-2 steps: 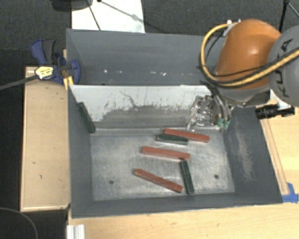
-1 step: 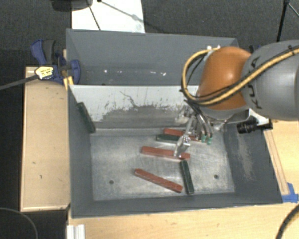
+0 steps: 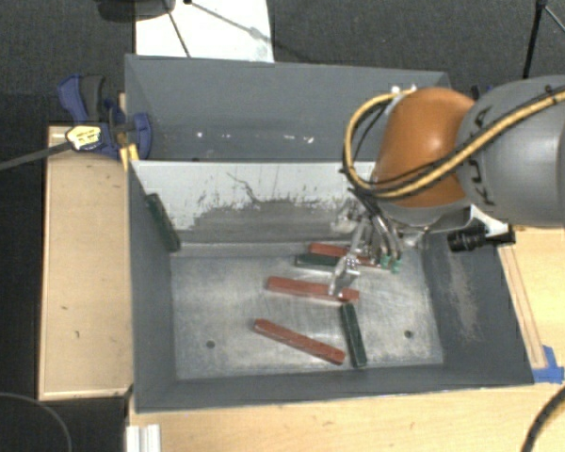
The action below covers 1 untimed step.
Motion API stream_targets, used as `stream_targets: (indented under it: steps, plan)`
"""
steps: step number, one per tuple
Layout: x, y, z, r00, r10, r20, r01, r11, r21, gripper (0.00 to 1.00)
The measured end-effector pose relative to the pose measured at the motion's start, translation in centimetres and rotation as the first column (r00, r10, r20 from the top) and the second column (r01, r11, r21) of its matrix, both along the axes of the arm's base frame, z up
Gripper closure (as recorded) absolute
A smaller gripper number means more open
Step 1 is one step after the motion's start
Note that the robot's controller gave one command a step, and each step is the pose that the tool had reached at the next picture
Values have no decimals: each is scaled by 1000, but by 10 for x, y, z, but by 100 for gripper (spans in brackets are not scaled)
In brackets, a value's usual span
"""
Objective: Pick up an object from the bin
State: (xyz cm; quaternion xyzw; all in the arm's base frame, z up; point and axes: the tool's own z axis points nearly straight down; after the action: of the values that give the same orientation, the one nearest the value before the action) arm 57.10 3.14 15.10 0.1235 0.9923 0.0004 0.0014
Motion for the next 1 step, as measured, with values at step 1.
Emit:
stream_targets:
  steps: [1]
  plan:
    - [-9, 19, -70, 997, -77, 31, 77, 997, 4, 100]
